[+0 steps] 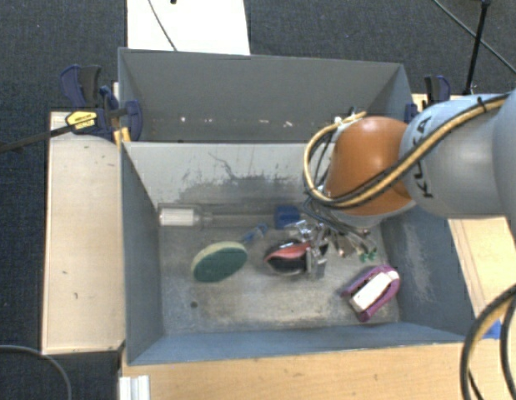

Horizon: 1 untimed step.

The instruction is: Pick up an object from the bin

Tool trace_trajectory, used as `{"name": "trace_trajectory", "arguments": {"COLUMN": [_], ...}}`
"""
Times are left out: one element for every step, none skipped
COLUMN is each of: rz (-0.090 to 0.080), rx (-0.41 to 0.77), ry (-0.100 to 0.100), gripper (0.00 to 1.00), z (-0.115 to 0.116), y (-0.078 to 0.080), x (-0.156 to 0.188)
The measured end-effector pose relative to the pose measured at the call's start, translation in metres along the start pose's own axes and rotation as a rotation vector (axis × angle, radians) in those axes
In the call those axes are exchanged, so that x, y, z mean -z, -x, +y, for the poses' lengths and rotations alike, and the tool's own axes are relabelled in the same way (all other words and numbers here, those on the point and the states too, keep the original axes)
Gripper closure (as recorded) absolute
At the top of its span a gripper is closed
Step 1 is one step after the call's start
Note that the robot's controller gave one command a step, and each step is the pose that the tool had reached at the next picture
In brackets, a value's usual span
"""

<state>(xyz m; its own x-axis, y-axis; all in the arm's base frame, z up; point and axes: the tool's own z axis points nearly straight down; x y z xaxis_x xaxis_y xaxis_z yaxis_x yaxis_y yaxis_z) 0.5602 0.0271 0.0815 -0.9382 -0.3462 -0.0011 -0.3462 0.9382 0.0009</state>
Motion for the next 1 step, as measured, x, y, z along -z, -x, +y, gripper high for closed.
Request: {"name": "trace_trajectory", "arguments": {"rz": [-0.008], "rx": [0.017], "ry": [-0.003], "gripper": [1.0], "z": [0.0196], "y": [-0.0019], "x": [0.1478]}}
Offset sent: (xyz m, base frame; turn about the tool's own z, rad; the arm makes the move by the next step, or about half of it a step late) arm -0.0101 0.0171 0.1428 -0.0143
